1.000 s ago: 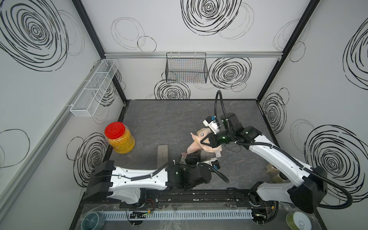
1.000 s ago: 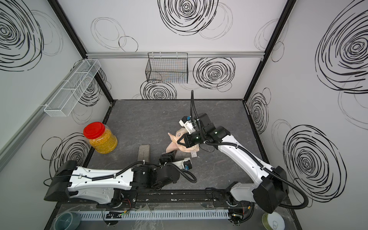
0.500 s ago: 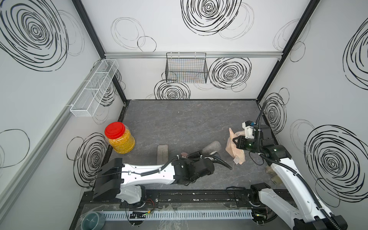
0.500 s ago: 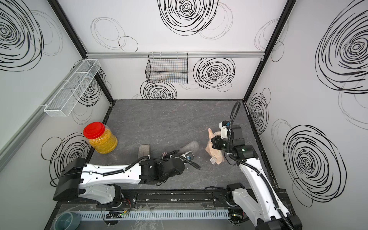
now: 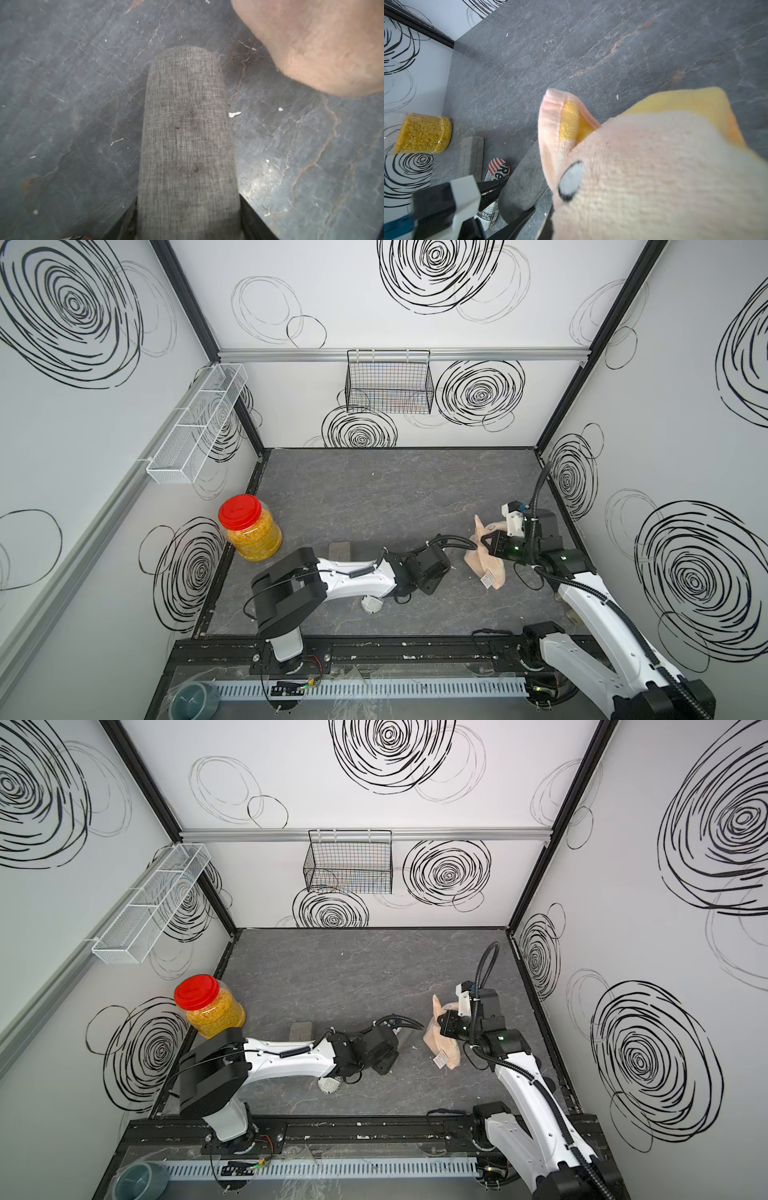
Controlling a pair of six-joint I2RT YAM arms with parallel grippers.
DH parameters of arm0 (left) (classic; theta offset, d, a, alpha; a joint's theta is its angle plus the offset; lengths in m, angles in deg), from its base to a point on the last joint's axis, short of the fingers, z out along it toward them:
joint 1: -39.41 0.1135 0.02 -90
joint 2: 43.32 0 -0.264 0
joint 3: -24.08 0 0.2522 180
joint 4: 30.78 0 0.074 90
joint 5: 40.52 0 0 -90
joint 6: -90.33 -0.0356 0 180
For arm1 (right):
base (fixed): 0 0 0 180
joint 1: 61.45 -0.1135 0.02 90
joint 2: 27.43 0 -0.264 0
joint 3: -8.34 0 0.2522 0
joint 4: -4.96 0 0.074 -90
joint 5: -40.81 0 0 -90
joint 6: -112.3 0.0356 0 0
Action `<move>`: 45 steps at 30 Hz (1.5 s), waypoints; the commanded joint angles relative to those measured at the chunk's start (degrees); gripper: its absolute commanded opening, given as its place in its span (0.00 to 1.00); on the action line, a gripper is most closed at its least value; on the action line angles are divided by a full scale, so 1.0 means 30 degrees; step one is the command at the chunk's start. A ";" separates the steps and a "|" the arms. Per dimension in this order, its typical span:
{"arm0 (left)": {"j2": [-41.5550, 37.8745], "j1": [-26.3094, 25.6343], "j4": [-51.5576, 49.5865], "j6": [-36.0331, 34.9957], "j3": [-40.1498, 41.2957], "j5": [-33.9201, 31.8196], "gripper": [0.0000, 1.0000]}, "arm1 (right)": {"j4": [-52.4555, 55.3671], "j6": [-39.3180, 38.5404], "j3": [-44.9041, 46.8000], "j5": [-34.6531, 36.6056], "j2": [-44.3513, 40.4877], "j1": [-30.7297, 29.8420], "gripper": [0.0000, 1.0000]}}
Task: Wipe the eyeglass case
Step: Place the eyeglass case at the center of the board, then adjust the eyeglass case at the center of the board.
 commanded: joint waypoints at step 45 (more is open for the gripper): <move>-0.4479 0.1888 -0.2218 -0.7426 0.1184 0.3661 0.93 | -0.4909 -0.0156 -0.1852 -0.0200 0.7575 -0.1720 0.00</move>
